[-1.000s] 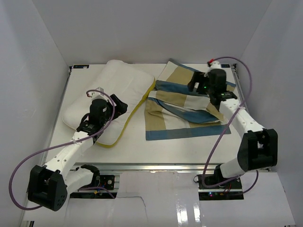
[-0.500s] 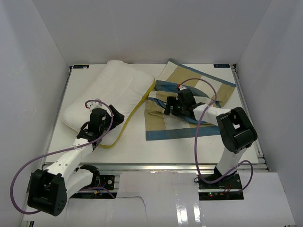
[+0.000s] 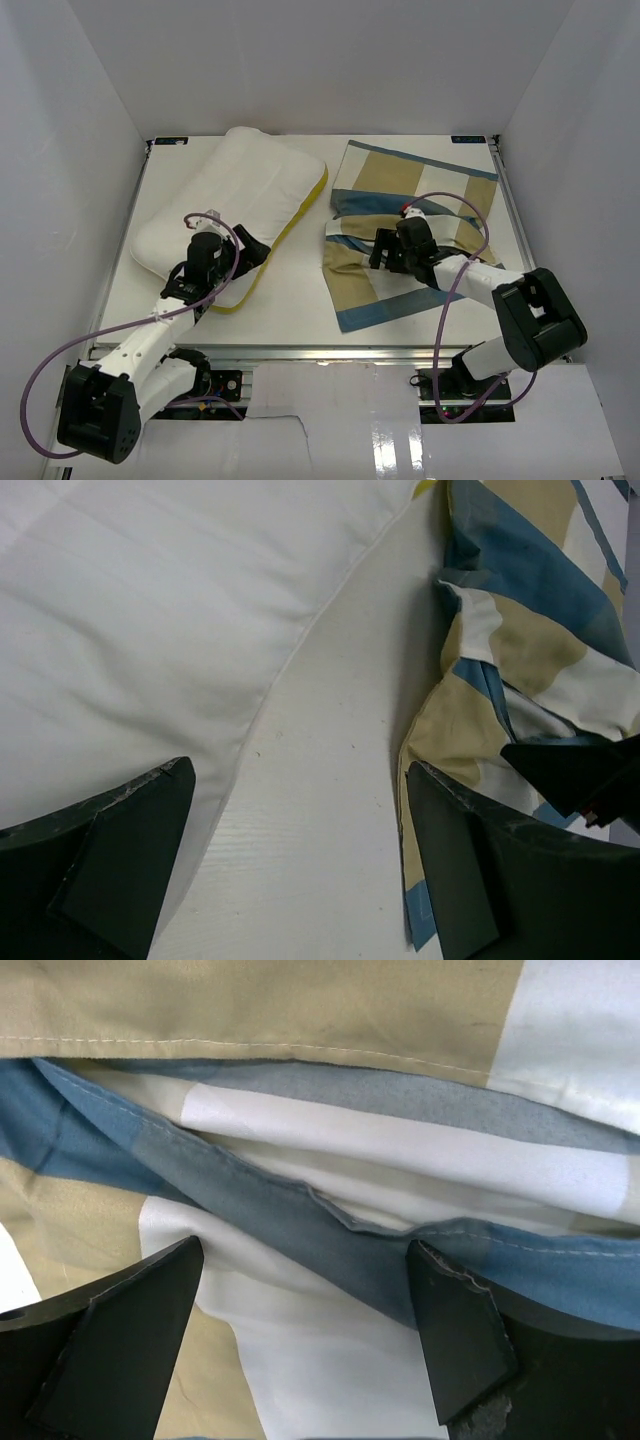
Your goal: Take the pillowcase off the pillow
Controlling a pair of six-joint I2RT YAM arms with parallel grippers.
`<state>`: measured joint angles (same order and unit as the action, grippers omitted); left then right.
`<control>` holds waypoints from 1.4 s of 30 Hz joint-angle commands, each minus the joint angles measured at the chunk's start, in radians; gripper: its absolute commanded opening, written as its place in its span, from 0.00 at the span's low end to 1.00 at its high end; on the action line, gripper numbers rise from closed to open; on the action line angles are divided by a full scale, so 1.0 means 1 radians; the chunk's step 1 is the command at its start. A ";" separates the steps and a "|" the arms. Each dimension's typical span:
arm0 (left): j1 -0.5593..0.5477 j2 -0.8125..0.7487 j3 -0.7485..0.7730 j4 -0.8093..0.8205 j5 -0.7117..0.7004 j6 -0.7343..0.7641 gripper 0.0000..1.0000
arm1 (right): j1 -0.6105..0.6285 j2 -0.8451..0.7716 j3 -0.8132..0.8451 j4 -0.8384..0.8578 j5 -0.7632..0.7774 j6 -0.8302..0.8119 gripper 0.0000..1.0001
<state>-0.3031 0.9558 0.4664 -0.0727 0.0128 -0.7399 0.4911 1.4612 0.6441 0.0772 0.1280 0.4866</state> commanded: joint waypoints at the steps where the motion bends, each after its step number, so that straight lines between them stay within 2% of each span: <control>1: 0.001 -0.008 0.064 0.016 0.136 0.056 0.98 | -0.002 -0.076 0.005 0.020 -0.016 -0.052 0.89; 2: 0.001 -0.003 0.092 -0.002 0.162 0.062 0.98 | -0.002 -0.087 0.026 -0.002 -0.039 -0.069 0.90; 3: 0.001 -0.002 0.156 -0.027 0.171 0.069 0.98 | -0.002 -0.096 0.090 -0.031 -0.050 -0.086 1.00; 4: 0.001 0.004 0.193 -0.086 0.180 0.083 0.98 | 0.000 -0.111 0.132 -0.124 -0.057 -0.118 0.90; 6: -0.001 0.008 0.309 -0.146 0.206 0.094 0.98 | 0.012 -0.131 0.257 -0.221 -0.041 -0.135 0.90; 9: -0.002 -0.003 0.412 -0.220 0.319 0.126 0.98 | 0.030 -0.222 0.330 -0.335 -0.016 -0.163 0.90; 13: -0.014 -0.046 0.452 -0.220 0.487 0.162 0.98 | 0.032 -0.410 0.370 -0.428 -0.011 -0.181 0.90; 16: -0.062 -0.086 0.472 -0.213 0.536 0.188 0.98 | 0.033 -0.522 0.376 -0.502 -0.028 -0.164 0.90; 18: -0.109 -0.139 0.476 -0.213 0.530 0.194 0.98 | 0.033 -0.574 0.374 -0.533 -0.076 -0.166 0.90; 22: -0.166 -0.244 0.442 -0.190 0.552 0.183 0.98 | 0.033 -0.742 0.329 -0.583 -0.067 -0.158 0.90; 27: -0.172 -0.380 0.298 -0.170 0.599 0.175 0.98 | 0.033 -0.907 0.261 -0.612 -0.088 -0.123 0.90; 31: -0.172 -0.472 0.247 -0.171 0.569 0.175 0.98 | 0.033 -0.970 0.247 -0.623 -0.108 -0.097 0.90; 42: -0.171 -0.480 0.238 -0.208 0.546 0.163 0.98 | 0.033 -1.026 0.266 -0.666 -0.117 -0.106 0.90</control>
<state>-0.4736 0.4812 0.7059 -0.2695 0.5652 -0.5735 0.5232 0.4583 0.8993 -0.5900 0.0223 0.3782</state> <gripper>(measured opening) 0.975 0.900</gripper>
